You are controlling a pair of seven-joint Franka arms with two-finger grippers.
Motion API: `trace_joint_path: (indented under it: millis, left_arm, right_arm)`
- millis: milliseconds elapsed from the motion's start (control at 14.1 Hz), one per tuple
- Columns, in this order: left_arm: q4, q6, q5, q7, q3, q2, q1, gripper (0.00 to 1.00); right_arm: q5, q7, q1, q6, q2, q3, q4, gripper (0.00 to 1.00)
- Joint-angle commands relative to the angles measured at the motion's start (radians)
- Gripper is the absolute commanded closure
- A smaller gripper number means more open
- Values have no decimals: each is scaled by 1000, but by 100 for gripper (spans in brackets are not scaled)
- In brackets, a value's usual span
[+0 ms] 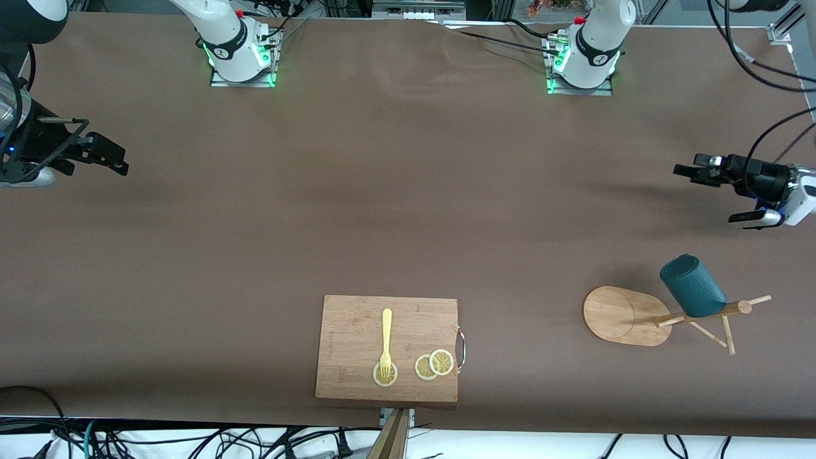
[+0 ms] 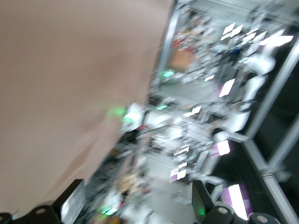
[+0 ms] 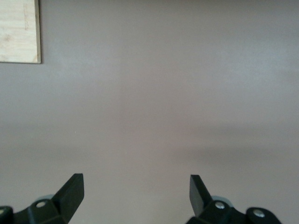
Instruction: Pass cup and hang on rack
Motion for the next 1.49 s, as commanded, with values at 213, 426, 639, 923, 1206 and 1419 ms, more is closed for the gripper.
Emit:
trace_joint_path:
  millis: [213, 426, 639, 923, 1206, 1419]
  left_arm:
    - [222, 120, 288, -59, 3, -113, -127, 0]
    - [275, 255, 385, -258, -8, -155, -203, 0]
    - [273, 387, 570, -356, -115, -204, -242, 0]
    - [275, 602, 738, -366, -212, -248, -244, 0]
    - [263, 636, 793, -395, -215, -328, -288, 0]
    - [256, 515, 847, -621, -263, -394, -302, 0]
  right_arm:
    - [4, -5, -2, 2, 9, -5, 20, 0]
    - [4, -5, -2, -27, -17, -12, 24, 0]
    - [6, -3, -2, -122, -42, -20, 24, 0]
    - [40, -6, -3, -125, -42, -31, 24, 0]
    - [54, -72, -3, -142, -54, -54, 23, 0]
    - [47, -80, -2, -177, -73, -61, 18, 0]
